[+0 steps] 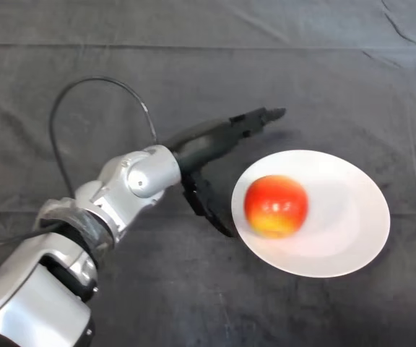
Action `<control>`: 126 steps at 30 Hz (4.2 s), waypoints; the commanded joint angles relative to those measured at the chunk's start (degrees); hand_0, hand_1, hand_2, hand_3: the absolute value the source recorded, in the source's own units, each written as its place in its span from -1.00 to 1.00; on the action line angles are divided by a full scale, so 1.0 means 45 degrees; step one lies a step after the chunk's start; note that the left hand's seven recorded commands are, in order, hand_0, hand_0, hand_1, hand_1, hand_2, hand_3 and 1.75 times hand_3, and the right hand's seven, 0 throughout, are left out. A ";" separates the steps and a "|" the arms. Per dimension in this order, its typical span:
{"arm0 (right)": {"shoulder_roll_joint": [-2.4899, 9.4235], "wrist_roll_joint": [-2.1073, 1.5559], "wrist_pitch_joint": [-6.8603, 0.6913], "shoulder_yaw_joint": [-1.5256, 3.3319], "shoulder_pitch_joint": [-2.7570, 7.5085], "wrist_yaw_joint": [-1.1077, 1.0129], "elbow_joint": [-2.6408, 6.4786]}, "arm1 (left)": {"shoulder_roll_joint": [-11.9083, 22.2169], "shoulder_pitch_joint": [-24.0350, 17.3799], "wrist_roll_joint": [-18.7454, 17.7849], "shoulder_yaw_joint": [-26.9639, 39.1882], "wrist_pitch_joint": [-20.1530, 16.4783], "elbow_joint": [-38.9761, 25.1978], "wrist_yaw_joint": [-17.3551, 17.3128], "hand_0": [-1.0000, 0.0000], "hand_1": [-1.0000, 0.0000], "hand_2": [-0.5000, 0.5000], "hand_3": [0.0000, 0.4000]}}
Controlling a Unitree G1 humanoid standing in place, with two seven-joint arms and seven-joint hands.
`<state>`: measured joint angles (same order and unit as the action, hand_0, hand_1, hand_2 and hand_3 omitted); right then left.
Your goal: Move the apple to the plate
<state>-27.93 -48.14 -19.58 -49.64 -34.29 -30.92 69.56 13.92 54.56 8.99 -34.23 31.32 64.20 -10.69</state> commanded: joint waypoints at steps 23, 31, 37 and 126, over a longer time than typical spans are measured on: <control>-0.0213 -0.0002 0.0027 -0.0192 -0.0019 0.0040 -0.0006 | 0.2705 -0.2723 -0.1454 0.2832 0.1178 0.0752 -0.0118 1.00 1.00 0.00 -1.00; -0.0209 -0.0001 0.0027 -0.0191 -0.0016 0.0045 -0.0016 | 0.3326 -0.3555 -0.2362 0.4151 0.1066 0.0980 -0.0192 1.00 1.00 0.00 -1.00; -0.0205 0.0000 0.0027 -0.0190 -0.0013 0.0048 -0.0024 | 0.3602 -0.4048 -0.3266 0.5329 0.0896 0.1091 -0.0176 1.00 1.00 0.00 -1.00; -0.0215 -0.0001 0.0025 -0.0196 -0.0020 0.0040 -0.0003 | 0.5457 -0.5899 -0.8748 1.4452 -0.2351 0.1098 0.1295 1.00 1.00 0.00 -1.00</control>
<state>-27.90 -48.14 -19.59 -49.62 -34.32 -30.94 69.56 36.05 29.79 -31.20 30.37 21.50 68.49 -5.23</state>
